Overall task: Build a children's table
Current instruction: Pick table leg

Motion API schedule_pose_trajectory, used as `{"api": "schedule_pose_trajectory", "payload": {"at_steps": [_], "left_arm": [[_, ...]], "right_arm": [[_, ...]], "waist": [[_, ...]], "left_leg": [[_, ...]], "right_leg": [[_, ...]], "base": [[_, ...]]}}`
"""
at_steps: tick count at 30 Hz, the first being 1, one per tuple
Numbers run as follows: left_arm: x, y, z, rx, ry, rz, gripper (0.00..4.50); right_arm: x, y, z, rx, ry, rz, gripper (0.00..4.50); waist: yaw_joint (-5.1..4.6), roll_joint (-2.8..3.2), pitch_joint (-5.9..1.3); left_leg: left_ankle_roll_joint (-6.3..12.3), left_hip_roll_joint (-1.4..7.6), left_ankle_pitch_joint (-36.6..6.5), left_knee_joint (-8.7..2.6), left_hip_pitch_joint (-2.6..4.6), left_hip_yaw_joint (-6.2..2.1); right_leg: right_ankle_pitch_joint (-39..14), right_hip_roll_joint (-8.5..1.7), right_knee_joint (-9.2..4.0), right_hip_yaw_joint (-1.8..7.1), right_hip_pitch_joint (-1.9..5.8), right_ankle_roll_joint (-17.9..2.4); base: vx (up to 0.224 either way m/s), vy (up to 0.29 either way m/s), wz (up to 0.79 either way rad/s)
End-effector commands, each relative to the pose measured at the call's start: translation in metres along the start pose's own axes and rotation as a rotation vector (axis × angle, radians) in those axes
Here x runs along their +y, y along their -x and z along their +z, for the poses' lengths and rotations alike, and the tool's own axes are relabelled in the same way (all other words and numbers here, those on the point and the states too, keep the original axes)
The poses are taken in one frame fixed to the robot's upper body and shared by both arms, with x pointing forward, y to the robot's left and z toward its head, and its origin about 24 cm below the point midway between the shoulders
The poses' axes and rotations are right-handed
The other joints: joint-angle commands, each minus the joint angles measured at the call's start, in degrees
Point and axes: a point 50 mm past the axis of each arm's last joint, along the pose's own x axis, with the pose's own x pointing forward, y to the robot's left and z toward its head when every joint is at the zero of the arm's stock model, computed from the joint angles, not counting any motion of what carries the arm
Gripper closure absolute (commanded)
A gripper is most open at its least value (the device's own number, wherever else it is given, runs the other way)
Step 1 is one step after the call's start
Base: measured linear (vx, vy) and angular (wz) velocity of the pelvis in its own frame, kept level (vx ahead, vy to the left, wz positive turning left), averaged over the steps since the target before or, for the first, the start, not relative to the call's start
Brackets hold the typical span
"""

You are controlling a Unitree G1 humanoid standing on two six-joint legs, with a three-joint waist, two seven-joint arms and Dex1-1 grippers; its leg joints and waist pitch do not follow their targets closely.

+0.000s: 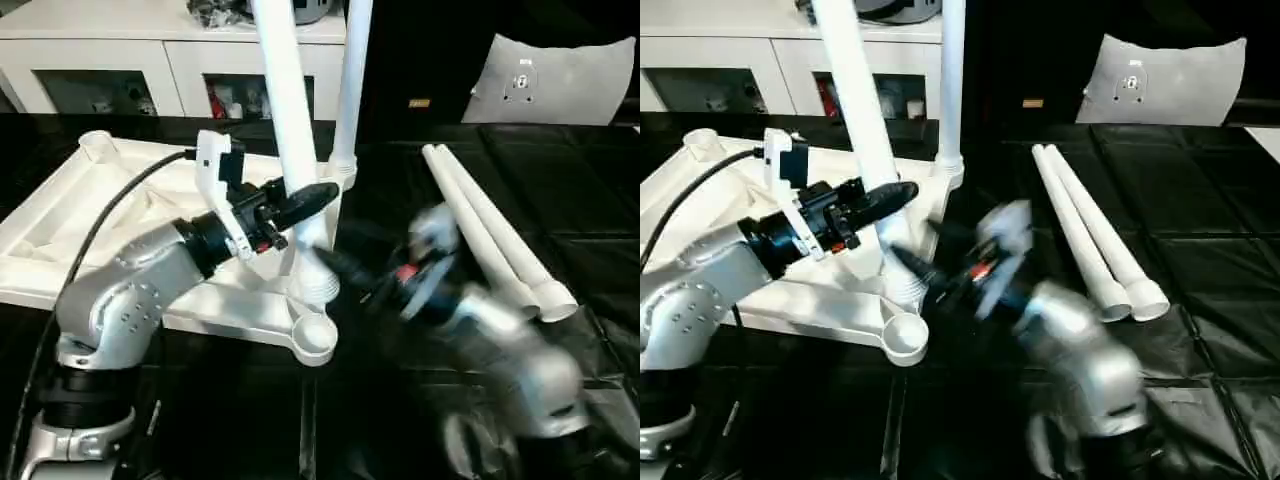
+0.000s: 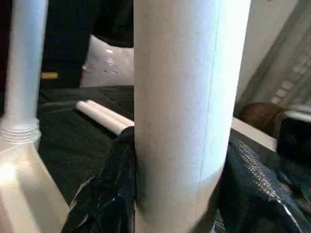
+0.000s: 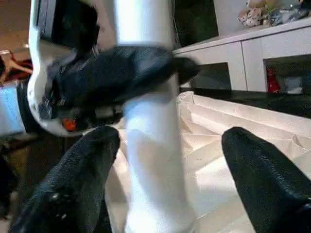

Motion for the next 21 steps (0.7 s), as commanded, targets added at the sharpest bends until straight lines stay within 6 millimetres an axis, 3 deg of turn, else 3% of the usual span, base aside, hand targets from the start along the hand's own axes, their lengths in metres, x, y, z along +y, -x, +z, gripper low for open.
{"api": "schedule_pose_trajectory", "payload": {"at_steps": [1,7,12,17,21], "left_arm": [[-0.001,0.002,0.008,-0.005,-0.001,-0.042,2.60],[-0.011,0.004,0.022,-0.029,0.044,-0.240,2.60],[-0.019,0.002,0.026,-0.014,0.043,-0.349,2.60],[-0.028,-0.004,0.029,0.027,0.040,-0.472,2.60],[-0.031,-0.012,0.029,0.056,0.021,-0.511,2.60]], "right_arm": [[-0.001,0.003,0.013,-0.008,-0.012,0.029,0.51],[-0.006,0.014,0.028,0.133,-0.107,0.194,0.11],[-0.001,0.018,0.036,0.179,-0.132,0.306,0.11],[0.004,0.016,0.045,0.238,-0.148,0.424,0.11],[0.003,0.012,0.042,0.311,-0.110,0.452,0.11]], "waist": [[0.19,0.10,-3.91],[0.38,-0.18,-4.06],[0.93,-0.53,-4.12],[1.36,-0.56,-3.90],[1.56,-0.71,-4.02]], "left_leg": [[-0.17,3.51,-6.12,-3.69,1.71,-1.16],[0.47,3.34,-4.37,-3.39,1.58,-1.06],[1.38,3.34,-3.86,-3.17,1.53,-0.91],[0.85,3.43,-4.68,-3.19,1.60,-0.83],[0.49,3.45,-4.42,-3.16,1.66,-0.82]], "right_leg": [[2.95,-6.21,-4.09,2.93,1.45,-10.54],[4.32,-6.05,-3.98,2.77,1.69,-10.90],[3.63,-6.21,-3.97,2.73,1.77,-11.33],[-0.18,-6.28,-4.25,2.82,1.54,-11.25],[-0.36,-6.26,-4.20,2.78,1.47,-10.97]], "base": [[0.000,0.000,0.00],[0.000,0.000,0.00],[0.000,0.000,0.00],[0.000,0.000,0.00],[0.000,0.000,0.00]]}}
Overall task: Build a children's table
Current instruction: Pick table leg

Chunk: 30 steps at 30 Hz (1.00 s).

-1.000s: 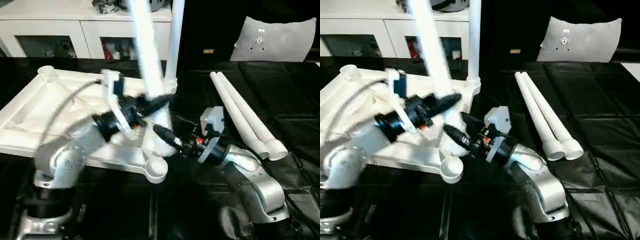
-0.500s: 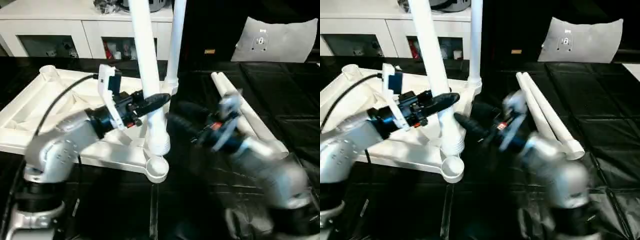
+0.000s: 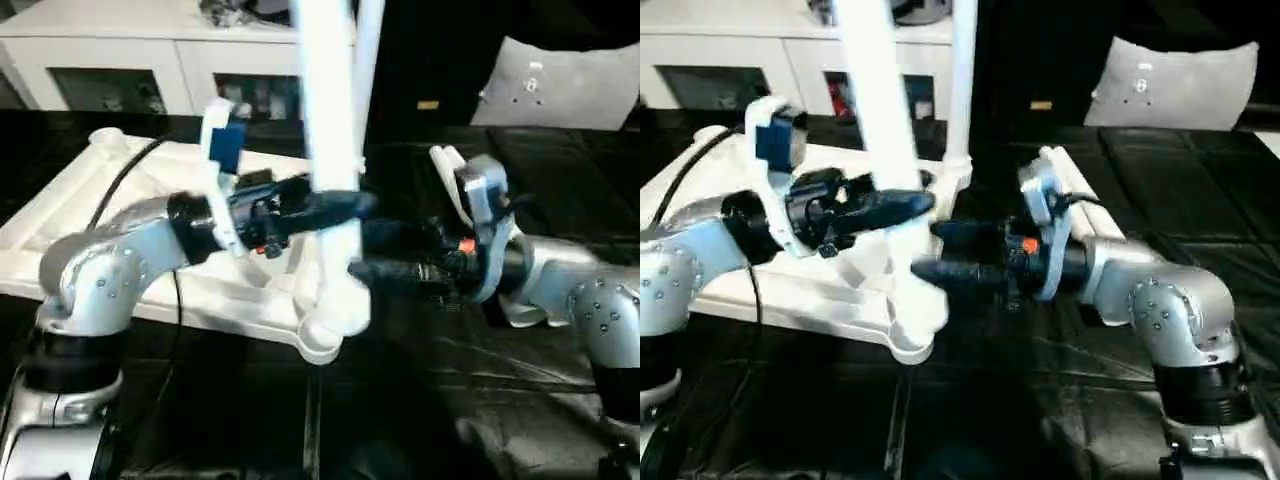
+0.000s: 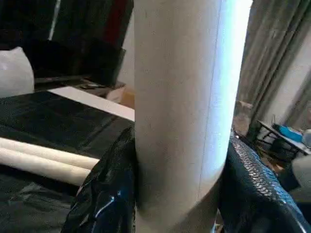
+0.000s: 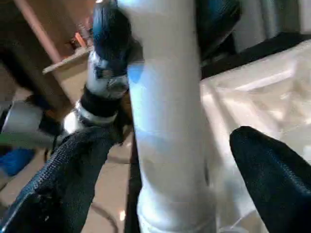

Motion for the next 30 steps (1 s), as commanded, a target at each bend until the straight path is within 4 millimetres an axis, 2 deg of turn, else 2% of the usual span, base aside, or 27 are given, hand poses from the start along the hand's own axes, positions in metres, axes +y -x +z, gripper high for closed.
{"api": "schedule_pose_trajectory", "payload": {"at_steps": [1,5,14,15,17,20,29,30], "left_arm": [[-0.001,-0.005,0.003,0.024,-0.016,-0.025,2.60],[-0.001,-0.010,0.003,0.028,-0.017,-0.041,2.60],[0.002,-0.017,0.001,0.060,-0.039,-0.060,2.60],[0.002,-0.018,0.001,0.062,-0.042,-0.059,2.60],[0.003,-0.018,0.001,0.062,-0.045,-0.055,2.60],[0.004,-0.020,0.000,0.067,-0.053,-0.051,2.60],[0.005,-0.020,-0.001,0.087,-0.068,-0.048,2.60],[0.005,-0.020,-0.001,0.087,-0.067,-0.049,2.60]], "right_arm": [[-0.001,-0.003,0.003,0.027,0.023,0.009,0.11],[-0.005,-0.006,0.003,0.046,0.043,-0.004,0.11],[-0.010,-0.013,0.003,0.050,0.049,0.011,0.11],[-0.010,-0.013,0.003,0.050,0.048,0.014,0.27],[-0.010,-0.014,0.003,0.052,0.046,0.018,0.27],[-0.010,-0.016,-0.001,0.074,0.043,0.027,0.70],[-0.011,-0.016,-0.004,0.097,0.039,0.038,1.44],[-0.011,-0.016,-0.004,0.098,0.038,0.038,1.57]], "waist": [[0.12,-0.58,-4.04],[0.11,-0.68,-4.19],[0.16,-0.71,-4.25],[0.16,-0.71,-4.27],[0.13,-0.74,-4.25],[0.22,-0.78,-4.36],[0.21,-0.90,-4.43],[0.25,-0.68,-4.38]], "left_leg": [[0.36,3.41,-4.38,-3.35,1.61,-0.86],[0.47,3.49,-3.64,-3.31,1.59,-0.90],[1.07,3.50,-3.55,-3.22,1.56,-0.85],[1.10,3.52,-3.61,-3.23,1.56,-0.88],[1.15,3.50,-3.46,-3.22,1.50,-0.86],[1.35,3.54,-2.93,-3.18,1.50,-0.89],[1.43,3.57,-3.17,-3.15,1.50,-0.88],[1.48,3.54,-3.05,-3.12,1.48,-0.89]], "right_leg": [[-0.36,-6.29,-4.42,2.84,1.49,-10.98],[2.02,-6.30,-4.08,2.77,1.55,-11.60],[2.55,-6.31,-4.01,2.73,1.61,-11.96],[2.52,-6.36,-4.02,2.74,1.64,-11.98],[2.63,-6.35,-4.02,2.72,1.65,-12.05],[3.62,-6.35,-3.90,2.69,1.69,-12.06],[3.40,-6.39,-3.86,2.68,1.75,-12.25],[3.48,-6.45,-3.87,2.69,1.70,-12.30]], "base": [[0.000,0.000,0.00],[0.000,0.000,0.00],[0.000,0.000,0.00],[0.000,0.000,0.00],[0.000,0.000,0.00],[0.000,0.000,0.00],[0.000,0.000,0.00],[0.000,0.000,0.00]]}}
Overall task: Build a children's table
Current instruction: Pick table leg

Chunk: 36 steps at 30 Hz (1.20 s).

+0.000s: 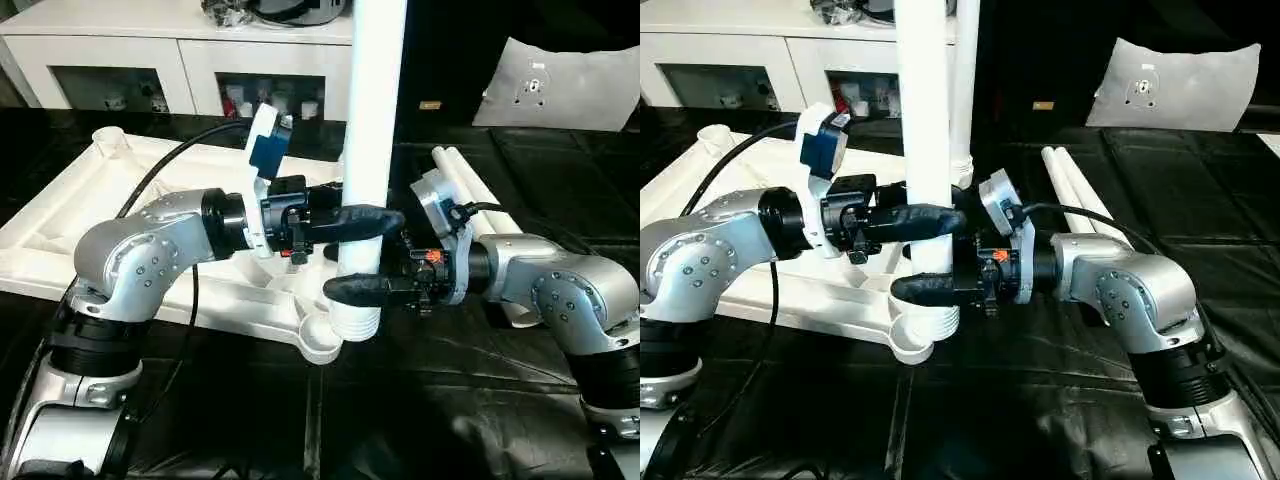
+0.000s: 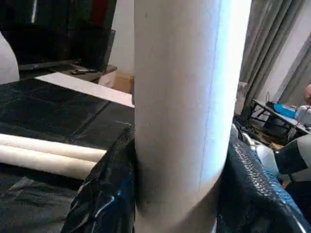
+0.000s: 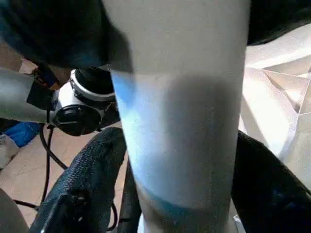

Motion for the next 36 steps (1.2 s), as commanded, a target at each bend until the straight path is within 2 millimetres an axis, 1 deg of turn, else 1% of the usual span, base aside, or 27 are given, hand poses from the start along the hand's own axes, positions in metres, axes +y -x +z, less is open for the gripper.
{"api": "schedule_pose_trajectory", "payload": {"at_steps": [1,3,5,6,9,10,13,14,16,17,18,19,20,22,23,24,25,26,28,29,30,32,35,36], "left_arm": [[-0.001,-0.002,0.005,0.002,-0.028,-0.017,2.60],[-0.001,-0.002,0.004,0.008,-0.030,-0.017,2.60],[-0.001,-0.003,0.003,0.010,-0.030,-0.017,2.60],[-0.001,-0.003,0.003,0.011,-0.031,-0.017,2.60],[-0.001,-0.003,0.002,0.013,-0.033,-0.016,2.60],[-0.001,-0.003,0.002,0.016,-0.034,-0.015,2.60],[-0.001,-0.003,0.002,0.016,-0.035,-0.011,2.60],[0.000,-0.004,0.002,0.014,-0.036,0.011,2.60],[0.001,-0.004,0.001,0.016,-0.036,0.021,2.60],[0.002,-0.005,0.001,0.018,-0.036,0.033,2.60],[0.004,-0.005,0.001,0.021,-0.034,0.071,2.60],[0.006,-0.005,0.001,0.023,-0.033,0.092,2.60],[0.006,-0.005,0.000,0.028,-0.037,0.101,2.60],[0.006,-0.006,0.000,0.036,-0.044,0.115,2.60],[0.004,-0.007,-0.001,0.040,-0.046,0.104,2.25],[0.002,-0.008,-0.001,0.038,-0.044,0.100,2.04],[0.001,-0.009,-0.001,0.036,-0.043,0.098,2.04],[-0.003,-0.011,-0.002,0.032,-0.043,0.082,1.90],[-0.003,-0.011,-0.002,0.032,-0.043,0.082,1.90],[-0.008,-0.013,-0.001,0.000,-0.042,0.062,1.90],[-0.009,-0.013,0.000,-0.008,-0.040,0.060,1.90],[-0.012,-0.014,0.001,-0.050,-0.026,0.060,1.90],[-0.015,-0.013,-0.002,-0.072,0.000,0.068,1.90],[-0.015,-0.012,-0.003,-0.073,0.000,0.067,1.90]], "right_arm": [[0.000,0.000,0.003,0.011,0.016,0.002,1.57],[0.000,0.000,0.002,0.015,0.014,0.005,1.73],[0.000,0.000,0.001,0.017,0.013,0.006,1.93],[0.000,0.000,0.001,0.018,0.011,0.008,1.93],[0.000,-0.001,0.000,0.020,0.010,0.011,2.24],[0.000,-0.002,0.000,0.020,0.009,0.012,2.24],[0.000,-0.002,-0.001,0.020,0.009,0.011,2.45],[0.000,-0.003,-0.002,0.017,0.007,0.010,2.45],[0.000,-0.003,-0.003,0.017,0.007,0.010,2.48],[0.000,-0.003,-0.003,0.017,0.006,0.010,2.50],[0.001,-0.004,-0.006,0.022,-0.006,0.007,2.51],[0.001,-0.004,-0.007,0.026,-0.013,0.006,2.52],[0.002,-0.004,-0.009,0.023,-0.017,0.008,2.52],[0.004,-0.004,-0.010,0.016,-0.025,0.012,2.53],[0.005,-0.005,-0.012,0.007,-0.022,0.012,2.54],[0.005,-0.006,-0.012,-0.006,-0.014,0.003,2.54],[0.005,-0.007,-0.012,-0.016,-0.007,-0.004,2.54],[0.005,-0.008,-0.012,-0.030,-0.002,-0.017,2.54],[0.005,-0.008,-0.012,-0.030,-0.002,-0.017,2.54],[0.005,-0.011,-0.013,-0.045,0.003,-0.036,2.55],[0.005,-0.012,-0.014,-0.047,0.004,-0.038,2.55],[0.006,-0.014,-0.016,-0.049,-0.005,-0.047,2.55],[0.008,-0.015,-0.020,-0.059,-0.014,-0.034,2.57],[0.008,-0.015,-0.020,-0.065,-0.014,-0.031,2.57]], "waist": [[0.23,-0.58,-4.33],[0.26,-0.73,-4.35],[0.27,-0.69,-4.37],[0.25,-0.72,-4.38],[0.26,-0.65,-4.38],[0.27,-0.59,-4.35],[0.28,-0.57,-4.41],[0.29,-0.37,-4.43],[0.29,-0.51,-4.41],[0.28,-0.52,-4.41],[0.32,-0.31,-4.40],[0.33,-0.40,-4.40],[0.43,-0.10,-4.38],[0.42,-0.36,-4.42],[0.46,-0.32,-4.39],[0.41,-0.30,-4.35],[0.44,-0.22,-4.35],[0.49,-0.18,-4.43],[0.42,-0.21,-4.40],[0.43,-0.18,-4.37],[0.38,-0.07,-4.31],[0.39,0.18,-4.29],[0.39,0.02,-4.23],[0.56,0.25,-4.22]], "left_leg": [[1.39,3.53,-3.24,-3.12,1.52,-0.92],[1.40,3.57,-3.14,-3.16,1.54,-0.93],[1.48,3.57,-3.08,-3.12,1.55,-0.91],[1.58,3.57,-2.94,-3.14,1.53,-0.94],[1.67,3.56,-2.94,-3.12,1.53,-0.93],[1.62,3.60,-3.11,-3.12,1.54,-0.94],[1.53,3.61,-3.28,-3.10,1.57,-0.96],[1.51,3.65,-3.25,-3.11,1.61,-1.01],[1.47,3.63,-3.47,-3.11,1.59,-0.98],[1.47,3.61,-3.40,-3.10,1.58,-0.98],[1.41,3.65,-3.60,-3.10,1.59,-1.03],[1.37,3.66,-3.68,-3.10,1.60,-1.02],[1.35,3.63,-3.69,-3.09,1.58,-1.09],[1.48,3.60,-3.61,-3.09,1.56,-1.05],[1.49,3.62,-3.68,-3.11,1.57,-1.07],[1.37,3.60,-3.91,-3.13,1.54,-1.08],[1.30,3.69,-4.02,-3.16,1.53,-1.07],[1.13,3.82,-4.02,-3.18,1.59,-1.16],[1.31,3.65,-3.79,-3.15,1.59,-1.14],[1.31,3.59,-3.92,-3.14,1.59,-1.09],[0.94,3.77,-4.66,-3.21,1.60,-1.17],[0.57,3.79,-5.10,-3.23,1.65,-1.24],[0.41,3.76,-5.69,-3.27,1.65,-1.18],[0.40,3.67,-5.77,-3.26,1.64,-1.20]], "right_leg": [[3.32,-6.40,-3.96,2.71,1.69,-12.32],[3.39,-6.39,-3.90,2.70,1.74,-12.46],[3.57,-6.40,-3.89,2.70,1.73,-12.47],[3.86,-6.36,-3.82,2.67,1.74,-12.56],[4.08,-6.37,-3.83,2.68,1.71,-12.63],[3.97,-6.44,-3.83,2.68,1.70,-12.68],[3.92,-6.41,-3.83,2.67,1.73,-12.79],[4.21,-6.37,-3.77,2.64,1.67,-12.86],[4.32,-6.43,-3.82,2.66,1.75,-12.98],[4.41,-6.39,-3.77,2.66,1.75,-13.00],[4.53,-6.39,-3.80,2.65,1.69,-13.09],[4.60,-6.39,-3.78,2.66,1.73,-13.12],[4.62,-6.43,-3.74,2.64,1.70,-13.22],[5.10,-6.40,-3.77,2.69,1.81,-13.19],[4.99,-6.41,-3.80,2.69,1.77,-13.17],[4.75,-6.39,-3.85,2.67,1.76,-13.18],[4.78,-6.48,-3.78,2.69,1.71,-13.30],[4.96,-6.54,-3.73,2.66,1.77,-13.28],[5.24,-6.40,-3.75,2.62,1.73,-13.47],[4.94,-6.38,-3.83,2.63,1.71,-13.46],[4.49,-6.48,-3.85,2.65,1.69,-13.69],[4.21,-6.47,-3.80,2.61,1.65,-13.73],[3.80,-6.47,-3.96,2.72,1.70,-13.54],[3.44,-6.40,-4.02,2.73,1.59,-13.15]], "base": [[0.000,0.000,0.00],[0.000,0.000,0.00],[0.000,0.000,0.00],[0.000,0.000,0.00],[0.000,0.000,0.00],[0.000,0.000,0.00],[0.000,0.000,0.00],[0.000,0.000,0.00],[0.000,0.000,0.00],[0.000,0.000,0.00],[0.000,0.000,0.00],[0.000,0.000,0.00],[0.000,0.000,0.00],[0.000,0.000,0.00],[0.000,0.000,0.00],[0.000,0.000,0.00],[0.000,0.000,0.00],[0.000,0.000,0.00],[0.000,0.000,0.00],[0.000,0.000,0.00],[0.000,0.000,0.00],[0.000,0.000,0.00],[0.000,0.000,0.00],[0.000,0.000,0.00]]}}
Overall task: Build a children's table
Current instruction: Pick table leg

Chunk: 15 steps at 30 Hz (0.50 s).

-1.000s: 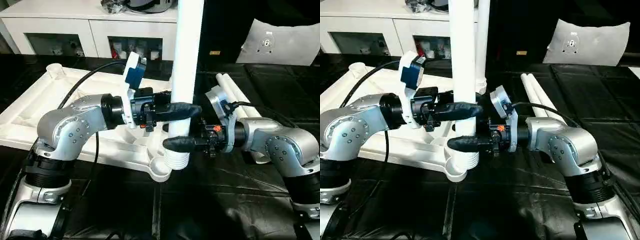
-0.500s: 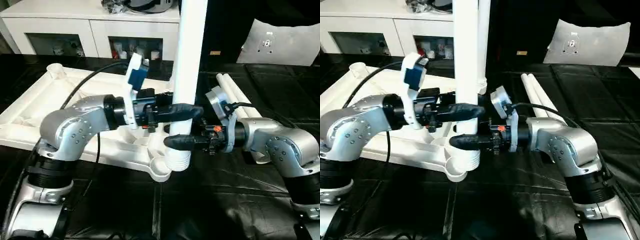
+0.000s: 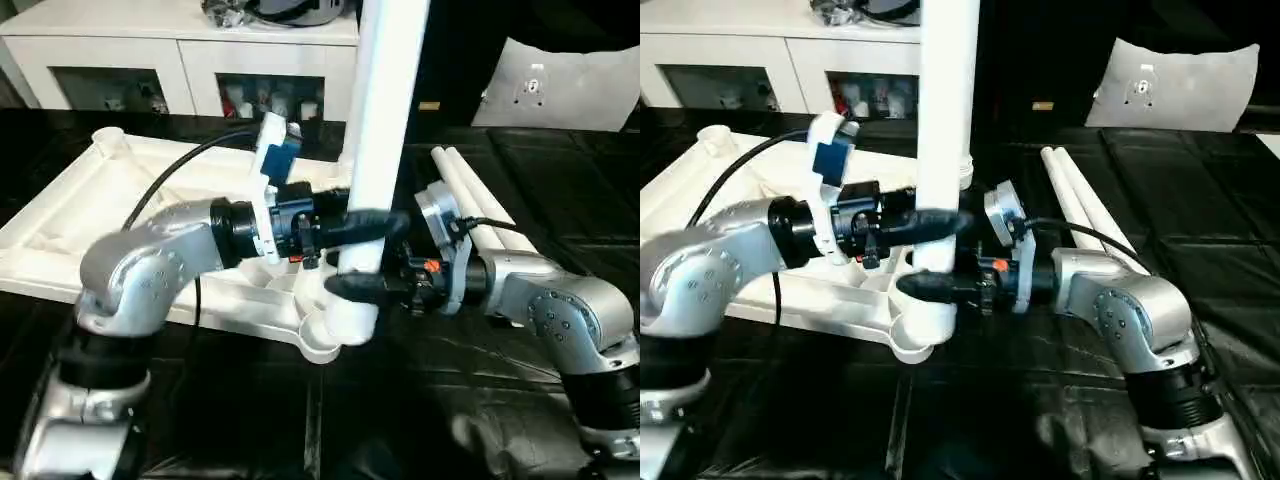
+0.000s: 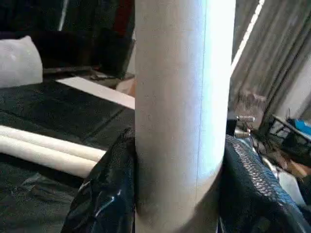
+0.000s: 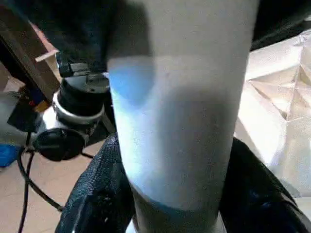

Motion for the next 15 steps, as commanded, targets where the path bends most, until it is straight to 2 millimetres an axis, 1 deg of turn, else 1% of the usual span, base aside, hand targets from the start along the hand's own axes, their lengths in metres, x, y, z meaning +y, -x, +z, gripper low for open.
{"api": "schedule_pose_trajectory", "payload": {"at_steps": [1,3,5,6,8,9,10,11,12,15], "left_arm": [[-0.009,-0.005,0.007,-0.024,-0.040,-0.031,1.90],[-0.009,-0.003,0.006,-0.046,-0.034,-0.033,1.90],[-0.009,-0.002,0.006,-0.054,-0.032,-0.033,1.90],[-0.010,-0.001,0.005,-0.057,-0.029,-0.035,1.90],[-0.012,0.003,0.002,-0.058,-0.027,-0.042,1.90],[-0.012,0.003,0.002,-0.061,-0.029,-0.040,1.90],[-0.012,0.004,0.001,-0.061,-0.030,-0.045,1.90],[-0.013,0.005,0.001,-0.060,-0.030,-0.047,1.90],[-0.013,0.006,0.001,-0.057,-0.039,-0.049,1.90],[-0.014,0.009,-0.001,-0.041,-0.043,-0.078,1.90]], "right_arm": [[0.004,-0.008,-0.004,0.010,-0.003,0.029,2.57],[0.004,-0.009,-0.005,-0.007,0.002,0.027,2.57],[0.005,-0.009,-0.005,-0.013,0.003,0.026,2.57],[0.005,-0.009,-0.005,-0.020,0.003,0.024,2.58],[0.007,-0.010,-0.007,-0.033,0.004,0.020,2.58],[0.008,-0.010,-0.008,-0.034,0.005,0.018,2.58],[0.008,-0.010,-0.008,-0.035,0.007,0.016,2.58],[0.008,-0.010,-0.008,-0.036,0.009,0.015,2.58],[0.008,-0.010,-0.009,-0.037,0.012,0.010,2.58],[0.009,-0.009,-0.010,-0.036,0.014,0.009,2.58]], "waist": [[0.14,0.16,-4.18],[0.19,0.28,-4.11],[0.17,0.21,-4.08],[0.19,0.29,-4.09],[0.21,0.28,-4.09],[0.14,0.26,-4.10],[0.19,0.49,-4.10],[0.15,0.41,-4.03],[0.16,0.17,-3.94],[0.10,0.31,-3.87]], "left_leg": [[0.33,3.68,-5.92,-3.34,1.65,-1.24],[-0.10,3.73,-6.62,-3.46,1.67,-1.29],[-0.28,3.74,-6.90,-3.46,1.71,-1.27],[-0.47,3.74,-7.07,-3.51,1.77,-1.31],[-0.47,3.86,-6.79,-3.61,1.70,-1.38],[-0.37,3.78,-6.69,-3.62,1.68,-1.38],[-0.38,3.76,-6.81,-3.58,1.75,-1.37],[-0.48,3.71,-7.44,-3.62,1.79,-1.32],[-0.60,3.69,-7.91,-3.71,1.78,-1.30],[-1.07,3.71,-8.41,-3.82,1.81,-1.33]], "right_leg": [[3.16,-6.33,-4.12,2.75,1.56,-12.94],[2.28,-6.36,-4.21,2.75,1.52,-12.56],[1.94,-6.38,-4.26,2.80,1.52,-12.46],[1.56,-6.33,-4.26,2.79,1.48,-12.33],[2.48,-6.39,-4.17,2.80,1.50,-12.12],[3.02,-6.28,-4.15,2.78,1.47,-12.02],[2.90,-6.32,-4.18,2.78,1.39,-11.96],[2.08,-6.28,-4.31,2.82,1.36,-11.87],[0.90,-6.33,-4.49,2.87,1.39,-11.64],[-0.99,-6.33,-4.57,2.93,1.34,-11.08]], "base": [[0.000,0.000,0.00],[0.000,0.000,0.00],[0.000,0.000,0.00],[0.000,0.000,0.00],[0.000,0.000,0.00],[0.000,0.000,0.00],[0.000,0.000,0.00],[0.000,0.000,0.00],[0.000,0.000,0.00],[0.000,0.000,0.00]]}}
